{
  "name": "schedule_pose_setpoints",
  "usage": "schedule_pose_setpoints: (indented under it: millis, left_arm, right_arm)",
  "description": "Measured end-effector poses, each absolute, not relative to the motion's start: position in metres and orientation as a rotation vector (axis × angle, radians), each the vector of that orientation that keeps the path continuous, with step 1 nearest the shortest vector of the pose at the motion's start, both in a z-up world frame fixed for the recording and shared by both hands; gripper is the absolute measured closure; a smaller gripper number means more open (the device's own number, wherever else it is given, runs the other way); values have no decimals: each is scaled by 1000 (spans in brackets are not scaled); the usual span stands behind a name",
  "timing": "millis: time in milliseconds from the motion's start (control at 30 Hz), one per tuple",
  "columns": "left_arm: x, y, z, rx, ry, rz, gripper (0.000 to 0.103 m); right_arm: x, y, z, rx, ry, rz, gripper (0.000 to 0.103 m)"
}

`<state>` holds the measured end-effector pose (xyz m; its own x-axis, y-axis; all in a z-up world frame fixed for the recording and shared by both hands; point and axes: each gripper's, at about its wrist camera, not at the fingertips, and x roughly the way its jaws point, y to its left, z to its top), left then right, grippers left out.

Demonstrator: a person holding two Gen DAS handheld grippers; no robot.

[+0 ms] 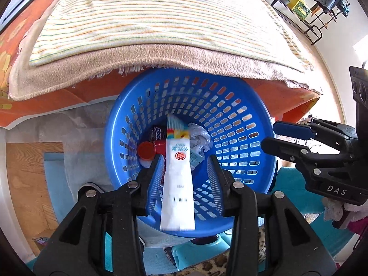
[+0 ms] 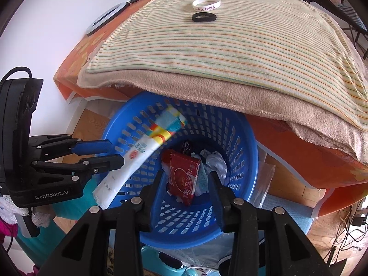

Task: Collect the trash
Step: 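Open both grippers to drop the packet and tube into the basket, then move both grippers back over the towel toward the wristband and hair tie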

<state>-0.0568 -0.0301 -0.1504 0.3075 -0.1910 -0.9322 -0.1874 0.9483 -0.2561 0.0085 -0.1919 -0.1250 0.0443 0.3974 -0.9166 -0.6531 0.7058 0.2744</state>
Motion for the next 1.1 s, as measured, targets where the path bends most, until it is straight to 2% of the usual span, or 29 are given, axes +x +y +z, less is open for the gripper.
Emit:
schedule_pose_setpoints:
  millis: [67, 500, 1100]
  left_arm:
    - [-56, -29, -148, -348, 1255, 7, 53]
    - [-53, -23, -140, -343, 1227, 27, 52]
    - [-18, -2, -89, -312, 1126, 56, 52]
  right_arm:
    - [9, -194, -123, -245, 1288, 809, 53]
    - [9, -192, -113, -266, 1241, 790, 34]
    - [22, -197, -85, -247, 1166, 760, 32]
